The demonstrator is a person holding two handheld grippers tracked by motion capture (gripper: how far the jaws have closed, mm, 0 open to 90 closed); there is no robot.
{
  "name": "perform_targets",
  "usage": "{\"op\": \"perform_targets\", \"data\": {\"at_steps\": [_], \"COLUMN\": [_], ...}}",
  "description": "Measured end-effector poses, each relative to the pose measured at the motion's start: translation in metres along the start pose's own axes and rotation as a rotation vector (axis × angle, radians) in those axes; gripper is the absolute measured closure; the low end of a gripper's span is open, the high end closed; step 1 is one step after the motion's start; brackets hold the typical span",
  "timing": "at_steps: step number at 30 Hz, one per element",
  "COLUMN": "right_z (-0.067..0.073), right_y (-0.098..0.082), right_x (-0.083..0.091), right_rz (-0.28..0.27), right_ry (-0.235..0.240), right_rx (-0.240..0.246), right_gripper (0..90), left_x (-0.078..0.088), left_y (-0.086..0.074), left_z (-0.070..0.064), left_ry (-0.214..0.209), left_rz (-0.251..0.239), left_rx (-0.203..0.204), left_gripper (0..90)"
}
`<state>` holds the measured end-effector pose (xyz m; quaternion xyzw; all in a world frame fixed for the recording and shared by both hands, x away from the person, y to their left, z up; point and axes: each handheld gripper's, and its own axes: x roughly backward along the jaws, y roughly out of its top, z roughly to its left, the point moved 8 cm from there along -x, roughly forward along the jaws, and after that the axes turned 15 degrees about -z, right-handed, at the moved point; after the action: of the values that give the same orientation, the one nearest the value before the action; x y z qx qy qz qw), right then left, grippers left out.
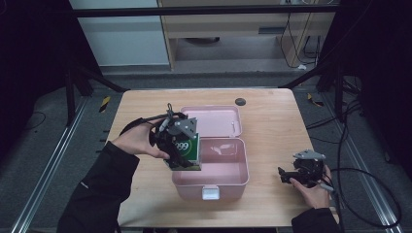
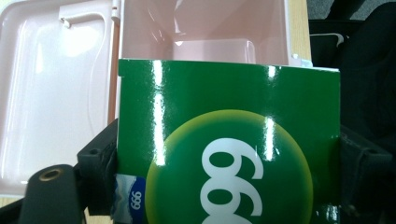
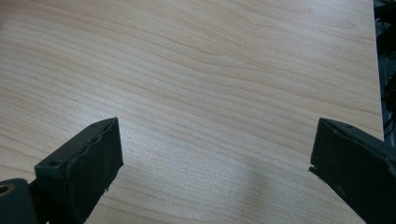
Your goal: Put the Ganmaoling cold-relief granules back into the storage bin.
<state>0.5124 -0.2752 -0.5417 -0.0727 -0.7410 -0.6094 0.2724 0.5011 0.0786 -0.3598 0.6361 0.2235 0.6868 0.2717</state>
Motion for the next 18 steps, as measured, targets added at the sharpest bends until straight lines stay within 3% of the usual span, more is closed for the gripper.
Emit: {"op": "perform_targets", "data": {"at_steps": [13,18], "right_z": [0.0,0.001], "right_y": [0.0,0.0], "right_x": [0.0,-0.001], "right_rz": [-0.001,0.001], "right_ry": [0.003,0.005], "right_rx": [0.0,-0.001], "right_gripper": [2.6,2.6], "left_x": [-0.021,-0.03], "left_y": [0.001,-0.003], "left_z": [0.007,0.009], "left_ry": [-0.015,-0.018], "left_rz": [0.019,0.052], "left_rx": [0.013,0.019], "left_gripper": [14.9,14.9]}}
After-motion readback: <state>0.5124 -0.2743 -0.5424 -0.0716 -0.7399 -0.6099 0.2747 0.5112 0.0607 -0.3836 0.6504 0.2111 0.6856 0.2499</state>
